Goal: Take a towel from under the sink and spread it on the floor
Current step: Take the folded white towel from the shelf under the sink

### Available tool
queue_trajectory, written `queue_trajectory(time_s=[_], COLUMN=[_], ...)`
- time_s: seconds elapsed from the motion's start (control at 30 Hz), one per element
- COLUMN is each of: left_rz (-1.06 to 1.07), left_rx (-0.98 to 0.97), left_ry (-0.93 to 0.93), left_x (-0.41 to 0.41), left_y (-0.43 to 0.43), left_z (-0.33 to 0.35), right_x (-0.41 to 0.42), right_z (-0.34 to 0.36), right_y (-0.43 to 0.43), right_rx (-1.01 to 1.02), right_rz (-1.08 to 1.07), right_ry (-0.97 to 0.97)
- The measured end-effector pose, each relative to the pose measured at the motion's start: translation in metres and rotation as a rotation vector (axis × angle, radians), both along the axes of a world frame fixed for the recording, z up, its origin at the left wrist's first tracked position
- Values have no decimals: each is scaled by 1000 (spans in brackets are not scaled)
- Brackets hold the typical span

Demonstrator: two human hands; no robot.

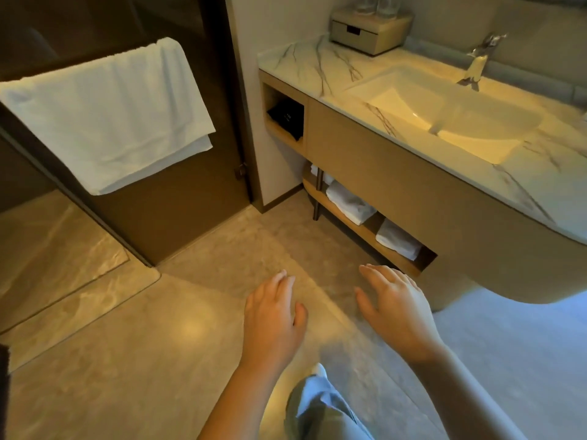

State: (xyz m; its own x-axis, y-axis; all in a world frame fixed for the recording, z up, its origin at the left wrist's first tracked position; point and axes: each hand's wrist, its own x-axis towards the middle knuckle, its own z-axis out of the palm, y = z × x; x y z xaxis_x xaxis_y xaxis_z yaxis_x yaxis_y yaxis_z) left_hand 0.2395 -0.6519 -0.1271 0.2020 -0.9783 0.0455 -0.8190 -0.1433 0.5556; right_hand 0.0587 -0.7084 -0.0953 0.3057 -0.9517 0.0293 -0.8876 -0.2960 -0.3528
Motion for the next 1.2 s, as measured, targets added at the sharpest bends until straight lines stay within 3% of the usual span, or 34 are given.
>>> queue_trajectory(time_s=[0.13, 0.53, 1.2], left_rz=[-54, -322, -673], left_rx=[1, -58, -283], left_ry=[-20, -131, -192], left_x=[1, -15, -62], left_y=[-84, -262, -479], left_z=[-13, -118, -487], right_x=[-3, -16, -49], right_z=[-16, -126, -496], right_y=[-74, -212, -339], right_rx=[65, -146, -275], right_rz=[-94, -192, -574], right_ry=[-16, -82, 111])
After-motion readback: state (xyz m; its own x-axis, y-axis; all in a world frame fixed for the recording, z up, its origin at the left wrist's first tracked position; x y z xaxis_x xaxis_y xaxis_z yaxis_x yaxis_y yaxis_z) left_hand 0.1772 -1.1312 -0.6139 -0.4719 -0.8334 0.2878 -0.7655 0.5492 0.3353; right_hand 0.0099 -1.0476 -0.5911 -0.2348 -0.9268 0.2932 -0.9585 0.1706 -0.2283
